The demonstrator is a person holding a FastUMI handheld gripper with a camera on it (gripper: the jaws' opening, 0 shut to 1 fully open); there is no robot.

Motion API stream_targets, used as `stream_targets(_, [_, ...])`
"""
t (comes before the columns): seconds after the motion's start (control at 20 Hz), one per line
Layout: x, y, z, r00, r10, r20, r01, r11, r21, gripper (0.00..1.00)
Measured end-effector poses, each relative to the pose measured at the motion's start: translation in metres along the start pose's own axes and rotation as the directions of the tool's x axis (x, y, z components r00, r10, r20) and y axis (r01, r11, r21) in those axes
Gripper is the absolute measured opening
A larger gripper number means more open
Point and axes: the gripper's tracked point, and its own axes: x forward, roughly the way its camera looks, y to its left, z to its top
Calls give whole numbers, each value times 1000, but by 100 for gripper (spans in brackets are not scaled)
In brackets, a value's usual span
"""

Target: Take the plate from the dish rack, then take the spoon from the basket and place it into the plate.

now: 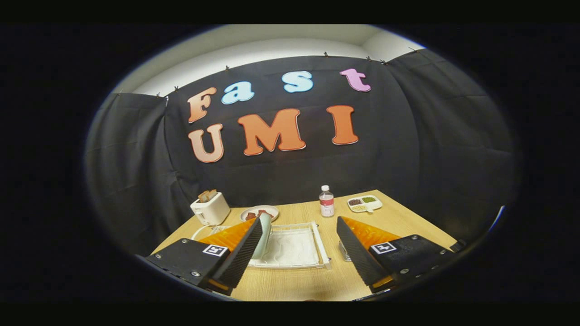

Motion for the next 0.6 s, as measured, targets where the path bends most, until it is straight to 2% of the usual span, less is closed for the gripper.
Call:
stream_targets(0.3, [26,16,-11,998,5,-64,-5,1000,1,98])
stream_targets(0.6, [75,47,-38,985,38,-167,-40,999,-6,99])
